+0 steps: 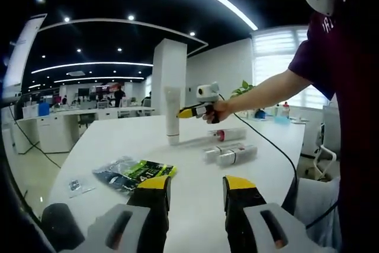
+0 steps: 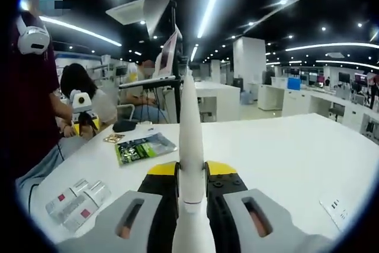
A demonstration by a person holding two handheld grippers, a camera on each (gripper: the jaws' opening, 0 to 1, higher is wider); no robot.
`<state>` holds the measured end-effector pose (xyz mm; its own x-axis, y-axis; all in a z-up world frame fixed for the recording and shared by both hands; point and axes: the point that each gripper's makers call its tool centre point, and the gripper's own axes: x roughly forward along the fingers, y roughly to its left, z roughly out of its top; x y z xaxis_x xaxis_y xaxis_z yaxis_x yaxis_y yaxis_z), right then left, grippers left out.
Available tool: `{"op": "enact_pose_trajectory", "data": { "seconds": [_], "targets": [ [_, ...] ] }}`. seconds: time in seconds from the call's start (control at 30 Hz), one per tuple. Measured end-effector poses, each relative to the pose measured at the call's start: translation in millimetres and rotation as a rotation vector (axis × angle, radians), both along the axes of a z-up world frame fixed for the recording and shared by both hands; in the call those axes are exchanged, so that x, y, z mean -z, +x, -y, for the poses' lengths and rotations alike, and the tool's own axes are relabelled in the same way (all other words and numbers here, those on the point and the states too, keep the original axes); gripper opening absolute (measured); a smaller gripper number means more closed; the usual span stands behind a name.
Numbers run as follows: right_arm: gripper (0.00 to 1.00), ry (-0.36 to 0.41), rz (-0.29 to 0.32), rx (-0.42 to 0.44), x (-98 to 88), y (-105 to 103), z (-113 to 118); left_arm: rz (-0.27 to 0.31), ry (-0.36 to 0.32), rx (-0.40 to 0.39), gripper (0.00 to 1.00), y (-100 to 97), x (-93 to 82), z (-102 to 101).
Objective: Arrange the skincare products in the storage area until every visible bottle or jar stands upright without overlapping.
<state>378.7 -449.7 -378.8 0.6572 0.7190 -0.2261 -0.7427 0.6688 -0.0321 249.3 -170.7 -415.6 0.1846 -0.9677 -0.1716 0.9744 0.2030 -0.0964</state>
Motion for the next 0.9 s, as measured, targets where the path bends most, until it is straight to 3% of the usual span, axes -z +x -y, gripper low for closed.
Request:
{"op": "enact_pose_trajectory", "data": {
  "seconds": [0.43,0.9],
  "targets": [
    [0.14,-0.070,-0.009,-0.078,-0.1,0.5,-2.2,0.006,0.003,-0.012,0.36,0.4,0.6,-2.9],
    [0.19,-0.054,-0.033,-0.052,-5.0,-6.0,-7.0,0.008,0.009,-0.005,0.36,-1.6,0.6,-0.4]
  ]
}}
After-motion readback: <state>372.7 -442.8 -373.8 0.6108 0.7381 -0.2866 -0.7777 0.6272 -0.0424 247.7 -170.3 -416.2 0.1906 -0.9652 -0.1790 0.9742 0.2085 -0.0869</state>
